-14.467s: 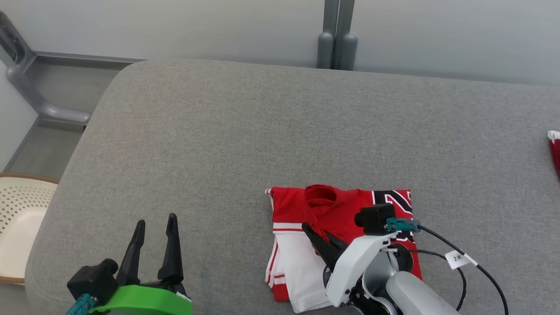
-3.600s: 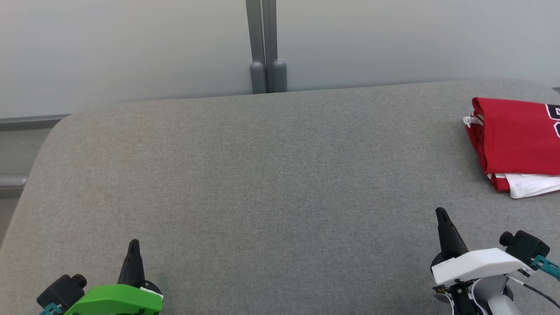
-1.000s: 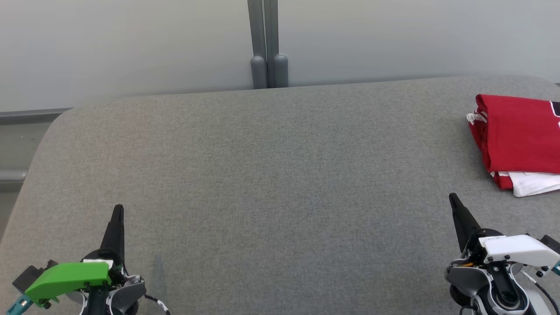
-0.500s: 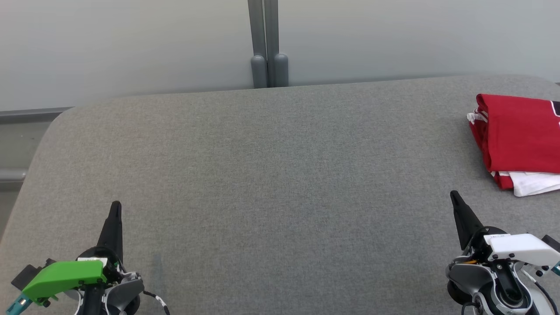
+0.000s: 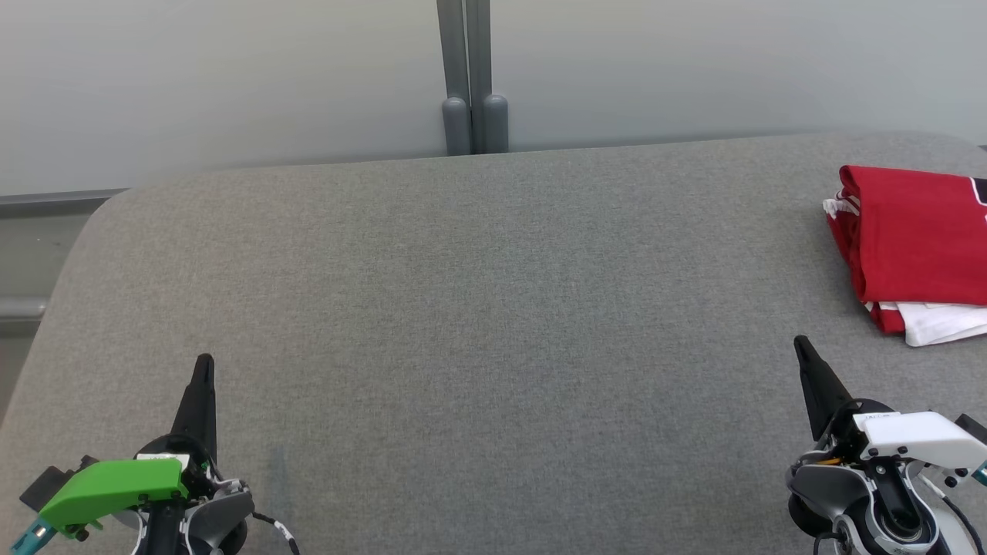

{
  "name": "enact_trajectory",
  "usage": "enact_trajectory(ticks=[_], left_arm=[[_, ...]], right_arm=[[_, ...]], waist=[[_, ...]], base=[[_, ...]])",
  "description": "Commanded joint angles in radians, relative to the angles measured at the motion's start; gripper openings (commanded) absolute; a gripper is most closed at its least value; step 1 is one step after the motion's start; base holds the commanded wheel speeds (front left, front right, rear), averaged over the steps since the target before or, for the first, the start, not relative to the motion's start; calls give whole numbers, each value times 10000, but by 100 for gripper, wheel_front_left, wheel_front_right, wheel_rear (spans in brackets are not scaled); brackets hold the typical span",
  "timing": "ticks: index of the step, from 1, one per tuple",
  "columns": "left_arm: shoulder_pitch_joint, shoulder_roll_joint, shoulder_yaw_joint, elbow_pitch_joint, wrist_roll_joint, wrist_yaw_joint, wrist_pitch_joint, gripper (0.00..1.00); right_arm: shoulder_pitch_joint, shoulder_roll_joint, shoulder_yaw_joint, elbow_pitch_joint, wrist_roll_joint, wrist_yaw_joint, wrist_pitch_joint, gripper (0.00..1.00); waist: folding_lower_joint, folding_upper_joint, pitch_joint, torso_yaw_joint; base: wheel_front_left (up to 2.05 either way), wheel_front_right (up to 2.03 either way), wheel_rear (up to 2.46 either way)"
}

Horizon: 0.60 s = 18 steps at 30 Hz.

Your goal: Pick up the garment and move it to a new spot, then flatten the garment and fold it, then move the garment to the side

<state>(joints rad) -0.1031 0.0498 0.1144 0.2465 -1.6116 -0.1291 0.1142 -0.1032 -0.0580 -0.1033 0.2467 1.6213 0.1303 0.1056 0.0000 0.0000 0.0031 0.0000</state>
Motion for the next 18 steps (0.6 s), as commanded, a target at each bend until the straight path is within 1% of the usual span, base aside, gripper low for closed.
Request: enact_trajectory(ticks=[1,18], left_arm=[[-119,5,26,-23,-23,-51,36,0],[-119,5,25,-25,-23,-51,35,0]], right_arm=[[-79,-5,-25,-50,1,7,35,0],[-82,14,-50,-48,-29,7,54,0]], waist=[[0,0,0,0],[0,0,0,0]], base=[[0,0,0],[0,0,0]])
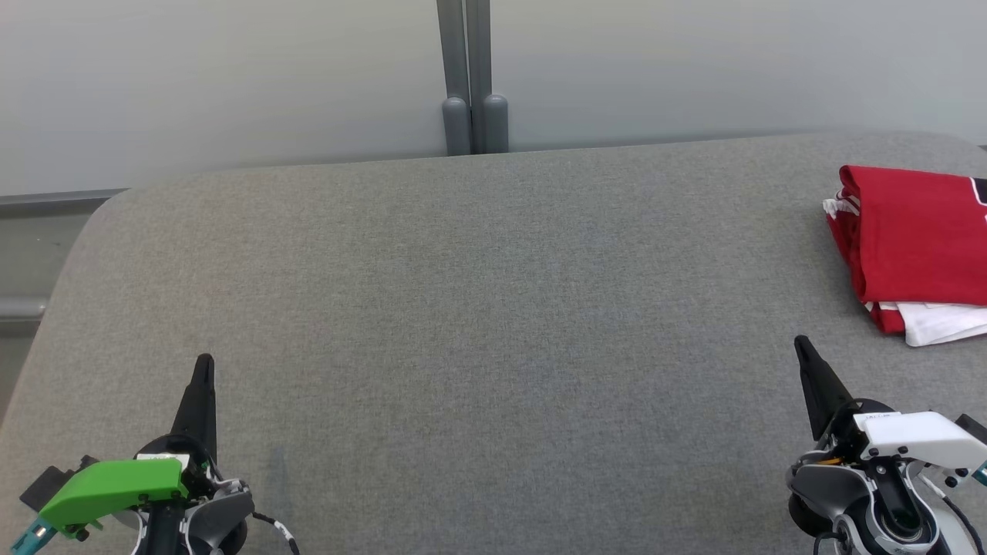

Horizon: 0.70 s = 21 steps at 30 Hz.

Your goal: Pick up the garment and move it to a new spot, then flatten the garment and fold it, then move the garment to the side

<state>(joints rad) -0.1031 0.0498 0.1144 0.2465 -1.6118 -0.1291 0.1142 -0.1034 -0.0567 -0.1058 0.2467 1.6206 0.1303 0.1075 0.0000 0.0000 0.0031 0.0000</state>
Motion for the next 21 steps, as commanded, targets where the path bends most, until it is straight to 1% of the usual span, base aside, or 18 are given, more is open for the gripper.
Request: enact_trajectory(ticks=[1,21], left_arm=[[-119,5,25,-25,-22,-51,35,0],[-119,5,23,-24,-22,-51,33,0]], right_arm=[[-79,2,-26,-48,-23,7,37,0],[-82,10,-48,-46,-42,7,60,0]], waist=[[0,0,0,0],[0,0,0,0]], base=[[0,0,0],[0,0,0]])
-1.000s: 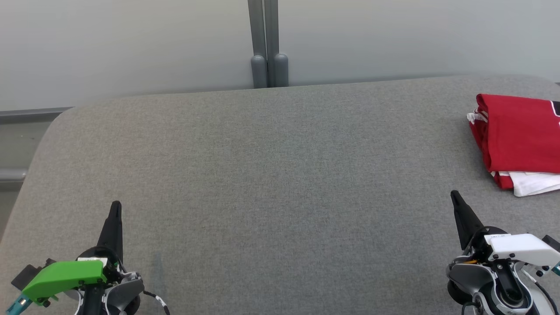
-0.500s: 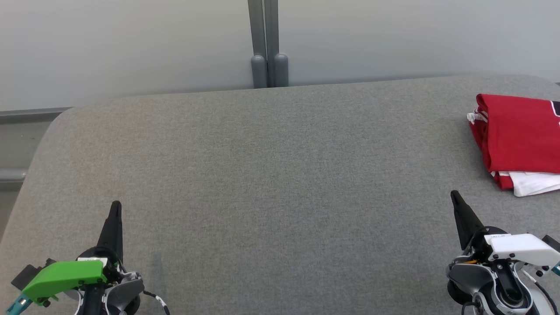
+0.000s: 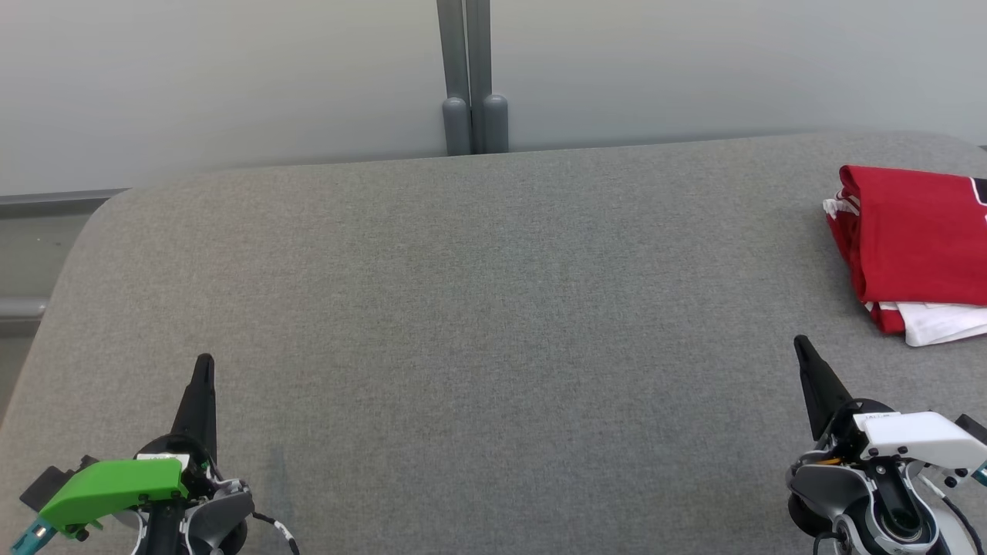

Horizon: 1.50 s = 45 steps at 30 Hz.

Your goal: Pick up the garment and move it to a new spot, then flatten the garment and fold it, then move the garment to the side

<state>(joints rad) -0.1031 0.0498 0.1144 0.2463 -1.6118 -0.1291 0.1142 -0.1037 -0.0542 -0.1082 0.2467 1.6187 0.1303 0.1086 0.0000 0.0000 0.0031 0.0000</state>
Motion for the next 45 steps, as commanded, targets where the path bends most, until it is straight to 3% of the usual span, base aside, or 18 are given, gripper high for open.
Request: enact_trajectory(ticks=[1,45], left_arm=[[-119,5,23,-22,-22,-51,33,0],[-118,5,22,-23,-16,-51,31,0]], right_arm=[[-79,-14,-24,-46,-24,7,50,0],[-82,12,-55,-44,-56,7,60,0]], waist=[[0,0,0,0],[0,0,0,0]], base=[[0,0,0],[0,0,0]])
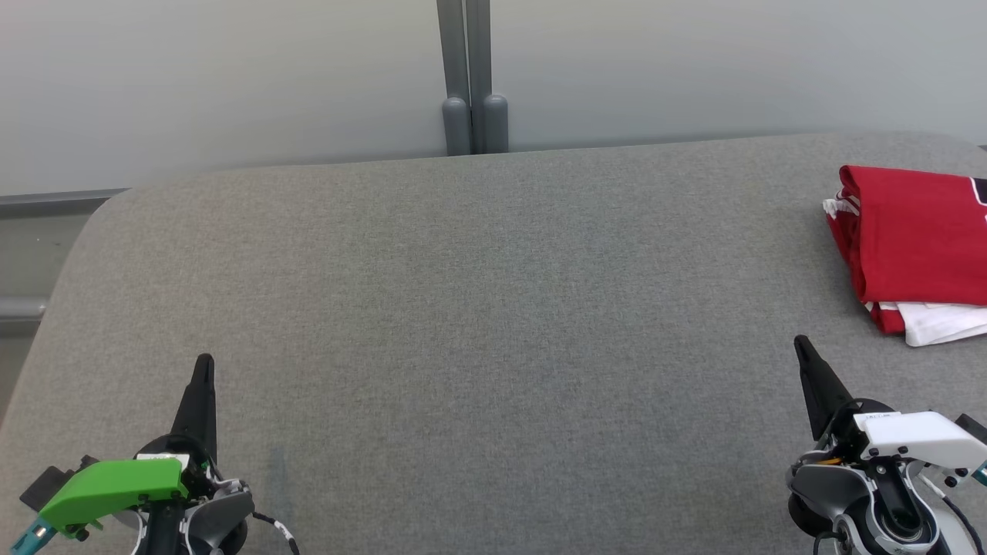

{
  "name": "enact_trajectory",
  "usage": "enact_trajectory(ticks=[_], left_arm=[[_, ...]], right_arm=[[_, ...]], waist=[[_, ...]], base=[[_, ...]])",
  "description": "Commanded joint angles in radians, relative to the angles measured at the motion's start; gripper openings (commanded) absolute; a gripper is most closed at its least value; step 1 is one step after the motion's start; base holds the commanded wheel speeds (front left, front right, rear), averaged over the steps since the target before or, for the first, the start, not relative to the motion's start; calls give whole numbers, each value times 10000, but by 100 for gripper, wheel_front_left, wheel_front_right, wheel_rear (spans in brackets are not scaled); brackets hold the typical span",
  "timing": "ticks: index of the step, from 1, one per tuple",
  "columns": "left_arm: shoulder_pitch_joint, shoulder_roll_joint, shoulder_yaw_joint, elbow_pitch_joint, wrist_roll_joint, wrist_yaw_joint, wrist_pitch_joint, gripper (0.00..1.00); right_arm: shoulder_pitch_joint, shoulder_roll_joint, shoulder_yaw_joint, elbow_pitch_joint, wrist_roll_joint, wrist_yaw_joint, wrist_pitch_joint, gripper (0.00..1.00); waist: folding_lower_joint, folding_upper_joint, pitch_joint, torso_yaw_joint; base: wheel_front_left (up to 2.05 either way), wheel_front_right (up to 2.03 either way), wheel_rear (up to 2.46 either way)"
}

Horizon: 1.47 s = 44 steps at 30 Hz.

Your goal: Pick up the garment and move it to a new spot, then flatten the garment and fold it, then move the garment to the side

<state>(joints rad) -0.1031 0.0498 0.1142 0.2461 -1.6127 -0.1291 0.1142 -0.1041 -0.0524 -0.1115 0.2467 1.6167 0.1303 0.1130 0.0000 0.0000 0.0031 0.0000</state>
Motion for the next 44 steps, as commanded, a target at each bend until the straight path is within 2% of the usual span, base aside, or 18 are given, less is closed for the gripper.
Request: enact_trajectory(ticks=[1,44], left_arm=[[-118,5,24,-21,-6,-51,31,0],[-119,7,23,-22,-5,-52,30,0]], right_arm=[[-78,-5,-22,-44,-35,7,17,0],[-80,7,-39,-42,-55,7,38,0]], waist=[[0,0,0,0],[0,0,0,0]], base=[[0,0,0],[0,0,0]])
